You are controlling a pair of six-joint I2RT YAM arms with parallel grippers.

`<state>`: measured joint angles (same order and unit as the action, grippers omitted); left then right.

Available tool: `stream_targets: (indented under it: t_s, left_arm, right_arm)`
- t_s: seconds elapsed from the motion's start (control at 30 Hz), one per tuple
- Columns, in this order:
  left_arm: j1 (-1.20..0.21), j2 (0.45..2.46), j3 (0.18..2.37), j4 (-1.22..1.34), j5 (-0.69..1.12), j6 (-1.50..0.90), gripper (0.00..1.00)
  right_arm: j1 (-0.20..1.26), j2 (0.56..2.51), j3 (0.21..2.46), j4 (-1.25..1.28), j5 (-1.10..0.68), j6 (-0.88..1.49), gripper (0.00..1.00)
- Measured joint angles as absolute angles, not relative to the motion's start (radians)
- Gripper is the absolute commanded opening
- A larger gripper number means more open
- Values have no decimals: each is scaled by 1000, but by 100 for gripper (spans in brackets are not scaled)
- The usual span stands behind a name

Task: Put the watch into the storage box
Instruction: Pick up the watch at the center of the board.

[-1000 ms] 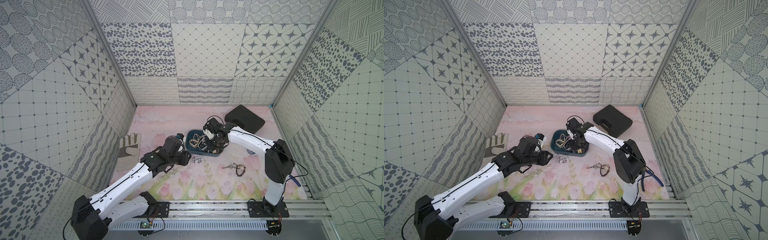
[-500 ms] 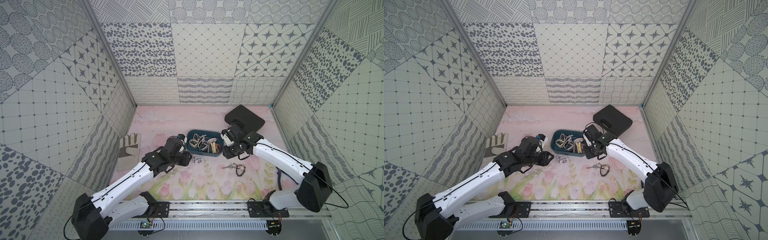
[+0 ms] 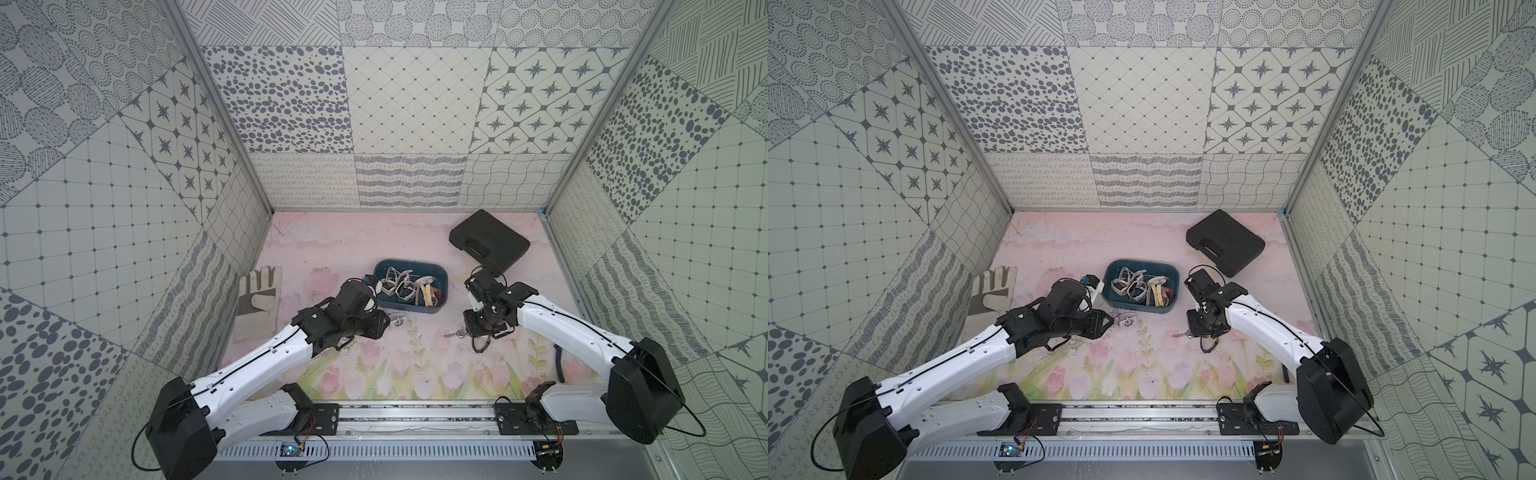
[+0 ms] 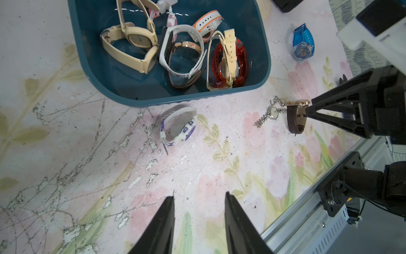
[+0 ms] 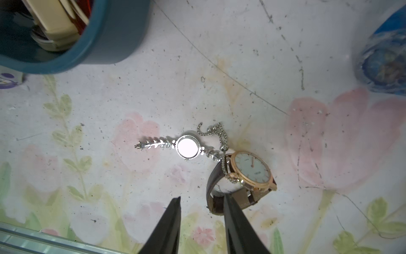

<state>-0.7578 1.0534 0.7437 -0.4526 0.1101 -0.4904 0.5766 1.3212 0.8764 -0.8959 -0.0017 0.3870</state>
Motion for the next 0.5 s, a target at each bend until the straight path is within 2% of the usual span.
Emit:
stream_targets:
  t_s: [0.5]
  left_arm:
    - [-785,1047,719,-413,135,-492,42]
  right_arm:
    - [641,1311,826,-887,14,479,37]
